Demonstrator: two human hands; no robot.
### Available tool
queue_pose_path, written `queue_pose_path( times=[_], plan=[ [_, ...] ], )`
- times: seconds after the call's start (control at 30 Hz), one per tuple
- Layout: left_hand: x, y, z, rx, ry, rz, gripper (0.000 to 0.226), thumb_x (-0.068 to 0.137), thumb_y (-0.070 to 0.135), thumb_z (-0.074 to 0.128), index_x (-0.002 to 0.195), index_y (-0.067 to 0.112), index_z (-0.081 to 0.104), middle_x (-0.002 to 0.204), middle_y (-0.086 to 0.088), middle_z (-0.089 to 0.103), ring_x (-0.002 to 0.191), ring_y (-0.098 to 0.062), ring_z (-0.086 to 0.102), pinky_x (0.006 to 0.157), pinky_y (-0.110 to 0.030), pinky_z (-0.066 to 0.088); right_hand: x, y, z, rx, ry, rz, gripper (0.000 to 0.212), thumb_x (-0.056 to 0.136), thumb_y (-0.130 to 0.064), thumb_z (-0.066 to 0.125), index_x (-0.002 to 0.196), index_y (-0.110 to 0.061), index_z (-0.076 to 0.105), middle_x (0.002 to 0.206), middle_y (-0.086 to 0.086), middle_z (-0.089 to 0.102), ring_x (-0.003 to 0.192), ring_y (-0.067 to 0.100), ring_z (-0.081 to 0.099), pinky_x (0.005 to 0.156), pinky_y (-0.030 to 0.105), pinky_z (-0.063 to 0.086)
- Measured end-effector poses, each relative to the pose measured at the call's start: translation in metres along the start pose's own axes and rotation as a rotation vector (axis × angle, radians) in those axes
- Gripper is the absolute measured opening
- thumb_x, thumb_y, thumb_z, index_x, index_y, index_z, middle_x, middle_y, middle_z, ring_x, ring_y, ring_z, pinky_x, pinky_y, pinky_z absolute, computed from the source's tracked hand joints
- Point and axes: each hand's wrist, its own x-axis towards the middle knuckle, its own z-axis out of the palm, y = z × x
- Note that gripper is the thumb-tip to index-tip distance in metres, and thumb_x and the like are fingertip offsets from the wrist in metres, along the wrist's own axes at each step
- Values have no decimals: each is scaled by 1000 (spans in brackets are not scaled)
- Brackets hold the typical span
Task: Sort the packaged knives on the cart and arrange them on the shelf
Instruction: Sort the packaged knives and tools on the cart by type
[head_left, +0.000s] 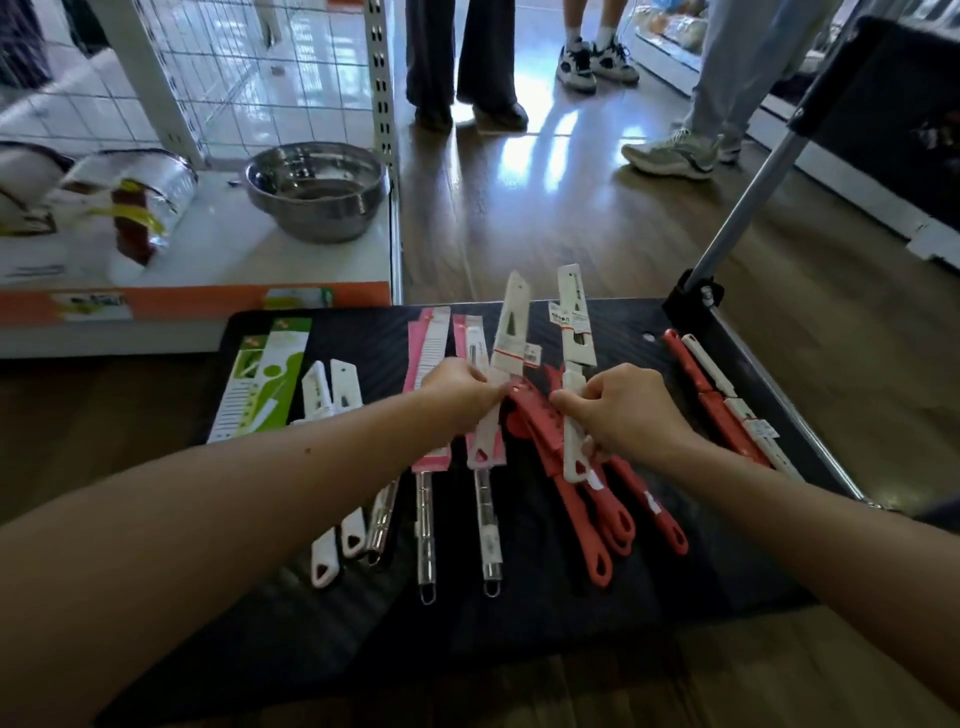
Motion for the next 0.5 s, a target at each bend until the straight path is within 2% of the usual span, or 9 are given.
queue_pose_path(
  times=[0.03, 0.13, 0.2, 0.27, 0.37, 0.43, 0.5],
  plan=[
    [-3, -6, -10, -46, -5, -31, 18, 93, 24, 56, 97, 7, 62, 95, -13, 64, 87, -23, 61, 74, -31, 52, 0, -8, 3, -5, -5, -13, 42, 87, -35, 63, 53, -11, 57, 46, -1, 59, 35, 4, 57, 44, 13, 50],
    [-16, -28, -44, -115, -6, -110, 17, 94, 19, 55, 96, 4, 62, 85, -10, 62, 77, -20, 61, 68, -28, 52, 0, -33, 15, -45, -42, -44, 41, 88, -33, 63, 53, -11, 56, 45, -2, 57, 30, 1, 52, 38, 8, 42],
    [-24, -43, -66, -119, 14, -145, 16, 94, 19, 54, 88, 5, 60, 76, -7, 59, 67, -15, 57, 60, -23, 49, -1, -48, 29, -60, -79, -57, 39, 88, -32, 63, 57, -10, 60, 47, -1, 59, 36, 4, 55, 44, 13, 48],
    [-30, -58, -85, -127, 61, -167, 17, 95, 18, 54, 80, 8, 56, 77, -7, 57, 65, -13, 54, 55, -21, 45, -3, -61, 45, -96, -124, -68, 39, 89, -34, 61, 64, -4, 65, 55, 5, 65, 44, 9, 58, 52, 19, 51],
    [-37, -77, -105, -203, 80, -197, 14, 95, 13, 53, 82, 8, 55, 81, -8, 57, 65, -13, 54, 53, -20, 47, -8, -79, 68, -116, -205, -59, 41, 90, -35, 59, 69, -1, 66, 65, 10, 70, 50, 13, 60, 59, 21, 53],
    [-42, -88, -114, -218, 75, -227, 13, 95, 13, 53, 83, 8, 54, 81, -7, 58, 66, -12, 55, 45, -16, 49, -11, -87, 83, -118, -247, -55, 42, 91, -36, 58, 65, -3, 65, 65, 12, 70, 49, 14, 60, 57, 19, 53],
    [-47, -96, -121, -219, 66, -248, 11, 95, 13, 53, 86, 7, 55, 79, -6, 57, 65, -12, 55, 38, -13, 47, -14, -93, 99, -121, -281, -51, 43, 91, -37, 57, 59, -8, 61, 64, 11, 69, 49, 15, 60, 64, 26, 57]
  ],
)
